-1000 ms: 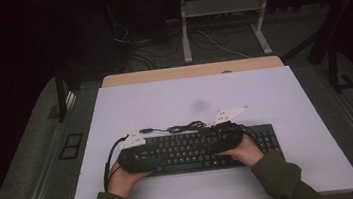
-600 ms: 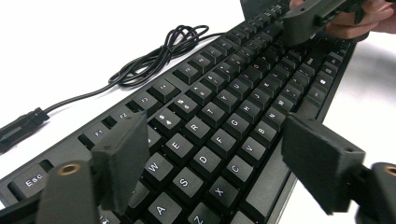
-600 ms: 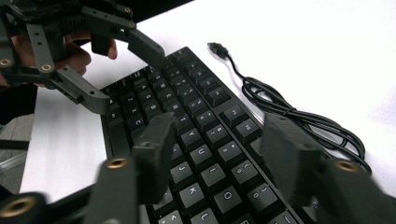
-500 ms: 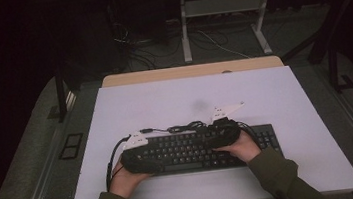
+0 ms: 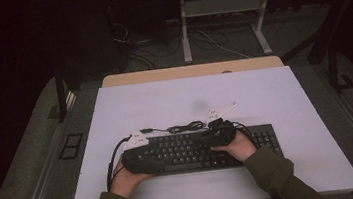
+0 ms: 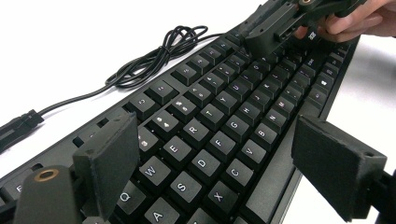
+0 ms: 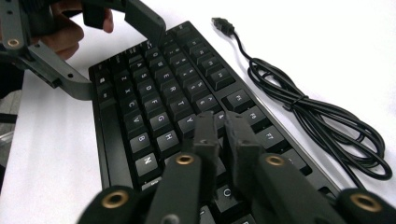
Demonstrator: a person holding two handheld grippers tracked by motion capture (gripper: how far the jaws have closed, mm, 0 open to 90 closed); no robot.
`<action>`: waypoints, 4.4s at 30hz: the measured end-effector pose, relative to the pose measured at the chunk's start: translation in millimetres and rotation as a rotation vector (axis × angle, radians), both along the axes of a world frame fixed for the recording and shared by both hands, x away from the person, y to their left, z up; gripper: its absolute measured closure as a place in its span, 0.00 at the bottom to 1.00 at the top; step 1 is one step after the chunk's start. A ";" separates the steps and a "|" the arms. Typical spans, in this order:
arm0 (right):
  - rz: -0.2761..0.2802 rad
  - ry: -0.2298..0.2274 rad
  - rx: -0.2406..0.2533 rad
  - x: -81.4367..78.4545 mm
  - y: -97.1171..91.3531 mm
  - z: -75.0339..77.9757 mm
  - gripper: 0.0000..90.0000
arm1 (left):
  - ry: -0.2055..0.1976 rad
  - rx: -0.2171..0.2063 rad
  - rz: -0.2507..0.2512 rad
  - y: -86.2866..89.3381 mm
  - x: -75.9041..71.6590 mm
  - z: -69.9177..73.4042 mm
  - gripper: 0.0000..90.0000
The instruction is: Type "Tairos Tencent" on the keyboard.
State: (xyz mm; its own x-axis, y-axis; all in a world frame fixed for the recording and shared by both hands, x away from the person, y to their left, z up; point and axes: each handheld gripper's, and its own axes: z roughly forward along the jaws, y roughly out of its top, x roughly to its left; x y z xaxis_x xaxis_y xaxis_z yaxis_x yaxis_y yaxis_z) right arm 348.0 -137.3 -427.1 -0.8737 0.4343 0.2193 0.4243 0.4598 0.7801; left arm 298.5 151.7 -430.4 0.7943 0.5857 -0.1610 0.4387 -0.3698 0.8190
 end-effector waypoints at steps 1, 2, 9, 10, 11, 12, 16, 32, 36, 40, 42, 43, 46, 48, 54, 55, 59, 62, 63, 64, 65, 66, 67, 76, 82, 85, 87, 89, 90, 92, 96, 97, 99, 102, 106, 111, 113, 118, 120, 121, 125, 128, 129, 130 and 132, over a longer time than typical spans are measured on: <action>-0.001 0.000 -0.002 -0.3 0.2 -0.3 0.98 | 0.000 -0.001 -0.001 -0.3 0.0 -0.2 0.16; 0.003 -0.002 -0.005 -0.3 0.2 -0.6 0.99 | -0.001 0.001 -0.001 -0.5 0.1 -0.5 0.16; 0.018 0.004 -0.036 -1.5 3.0 -3.8 0.99 | -0.007 0.001 -0.001 -1.3 0.3 -1.0 0.15; 0.017 0.004 -0.041 -1.7 3.7 -4.1 0.99 | -0.007 0.001 -0.001 -1.4 0.3 -0.9 0.15; 0.018 0.004 -0.047 -1.8 4.1 -4.2 0.99 | -0.008 -0.001 -0.002 -1.4 0.3 -0.9 0.15; 0.017 0.005 -0.051 -1.8 4.4 -4.3 0.99 | -0.009 -0.001 -0.002 -1.3 0.5 -1.0 0.15; 0.021 0.012 -0.067 -2.2 5.4 -5.0 0.99 | -0.009 0.001 -0.001 -1.6 1.0 -1.0 0.15; 0.022 0.013 -0.115 -2.8 9.0 -10.1 0.99 | -0.017 0.007 -0.012 -4.1 0.5 -0.2 0.15; 0.024 0.009 -0.118 -3.6 9.7 -9.7 0.99 | -0.024 0.009 -0.013 -4.1 0.4 0.4 0.15; 0.026 0.011 -0.116 -3.3 9.3 -9.6 0.99 | -0.021 0.006 -0.009 -3.2 1.0 0.3 0.15; 0.024 0.008 -0.116 -3.2 8.6 -8.7 0.99 | -0.022 0.007 -0.005 -2.9 1.0 0.3 0.15; 0.024 0.011 -0.106 -3.2 8.1 -8.3 0.99 | -0.022 0.004 -0.001 -2.9 1.0 0.5 0.15; 0.020 0.011 -0.092 -3.5 6.7 -5.7 0.99 | -0.024 0.003 0.002 -2.1 1.7 0.9 0.15; 0.024 0.011 -0.081 -3.8 6.3 -5.0 0.99 | -0.024 0.000 0.004 -1.6 1.8 1.0 0.15; 0.012 0.017 -0.040 -4.9 2.4 -2.7 0.89 | -0.025 -0.016 0.017 -0.4 2.9 2.9 0.16; 0.014 0.016 -0.033 -4.4 1.7 -2.4 0.87 | -0.027 -0.016 0.019 -0.2 3.1 3.1 0.16; 0.000 0.018 -0.007 -3.2 -1.4 -1.3 0.75 | -0.033 -0.023 0.022 -1.0 3.4 4.4 0.18; -0.012 0.022 0.024 -1.9 -3.8 -0.2 0.62 | -0.040 -0.017 0.017 -1.5 4.2 6.3 0.19; -0.020 0.020 0.034 -1.4 -4.7 0.1 0.57 | -0.041 -0.024 0.021 -2.4 4.1 6.3 0.20; -0.030 0.019 0.049 -1.0 -5.5 0.6 0.53 | -0.040 -0.021 0.020 -2.8 4.1 6.6 0.20; -0.035 0.015 0.059 -0.5 -6.6 0.9 0.50 | -0.041 -0.021 0.019 -3.1 4.3 6.7 0.20; -0.039 0.013 0.067 -0.2 -7.5 1.5 0.47 | -0.044 -0.018 0.018 -3.4 4.4 6.9 0.21; -0.042 0.009 0.074 -0.1 -8.1 1.8 0.44 | -0.046 -0.021 0.019 -3.7 4.4 7.2 0.22; -0.073 -0.015 0.117 2.7 -13.9 3.3 0.33 | -0.066 -0.037 0.020 -4.6 8.0 10.2 0.38; -0.085 -0.021 0.108 3.1 -14.6 1.3 0.32 | -0.054 -0.038 0.023 -5.6 13.0 8.1 0.55; -0.085 -0.025 0.107 3.1 -14.9 1.4 0.32 | -0.049 -0.034 0.018 -7.7 14.7 7.5 0.63; -0.088 -0.025 0.108 3.1 -15.1 1.8 0.32 | -0.041 -0.025 0.010 -9.2 16.1 6.2 0.69; -0.090 -0.028 0.109 2.9 -15.2 1.9 0.32 | -0.028 -0.010 0.002 -11.4 17.0 4.0 0.74; -0.089 -0.029 0.109 2.8 -15.2 1.9 0.32 | -0.024 -0.002 -0.002 -12.6 17.5 3.1 0.77; -0.089 -0.028 0.108 2.6 -14.8 1.8 0.32 | -0.014 0.016 -0.004 -14.8 18.5 1.5 0.82; -0.086 -0.029 0.105 1.9 -14.1 1.1 0.32 | 0.005 0.039 -0.005 -16.1 20.7 0.1 0.92; -0.085 -0.032 0.104 2.0 -13.9 0.9 0.32 | 0.011 0.039 -0.002 -16.4 20.9 -0.2 0.93; -0.084 -0.033 0.104 1.9 -13.7 1.0 0.32 | 0.015 0.044 -0.007 -16.3 21.6 -0.8 0.97; -0.085 -0.032 0.104 1.5 -13.3 1.4 0.32 | 0.019 0.048 -0.010 -17.0 22.0 -1.0 0.99; -0.084 -0.029 0.102 1.2 -12.7 1.1 0.32 | 0.020 0.071 -0.014 -18.8 22.6 -2.4 0.99; -0.083 -0.034 0.099 1.0 -11.6 0.6 0.32 | 0.032 0.090 -0.016 -21.2 23.2 -5.1 0.99; -0.081 -0.036 0.099 0.9 -11.5 0.8 0.32 | 0.031 0.098 -0.017 -22.2 23.4 -5.9 0.99; -0.081 -0.036 0.096 0.7 -11.5 0.9 0.32 | 0.025 0.105 -0.019 -23.2 23.3 -6.0 0.99; -0.082 -0.036 0.097 0.8 -11.4 0.6 0.32 | 0.027 0.111 -0.020 -23.1 23.5 -6.3 0.99; -0.083 -0.036 0.096 0.7 -11.4 0.6 0.32 | 0.030 0.110 -0.014 -24.1 23.3 -7.2 0.99; -0.082 -0.038 0.097 0.3 -10.8 0.5 0.32 | 0.029 0.117 -0.014 -25.0 22.8 -7.4 0.99; -0.081 -0.037 0.096 0.1 -10.3 0.3 0.32 | 0.028 0.119 -0.015 -25.1 22.8 -7.3 0.99; -0.081 -0.037 0.095 0.1 -10.3 0.2 0.32 | 0.031 0.116 -0.012 -25.1 22.8 -7.4 0.99; -0.081 -0.037 0.095 0.1 -10.3 0.1 0.32 | 0.031 0.115 -0.012 -25.0 22.8 -7.4 0.99; -0.082 -0.038 0.095 0.1 -10.3 0.1 0.32 | 0.026 0.115 -0.013 -24.8 22.8 -6.9 0.99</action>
State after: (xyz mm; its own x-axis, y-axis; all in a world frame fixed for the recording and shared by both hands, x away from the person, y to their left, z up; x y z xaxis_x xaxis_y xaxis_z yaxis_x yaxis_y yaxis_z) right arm 348.1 -147.6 -427.1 -0.8447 0.4831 0.2305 0.4269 0.3484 0.8345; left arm 321.3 126.9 -437.3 0.7986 0.5911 -0.1136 0.4535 -0.4668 0.7592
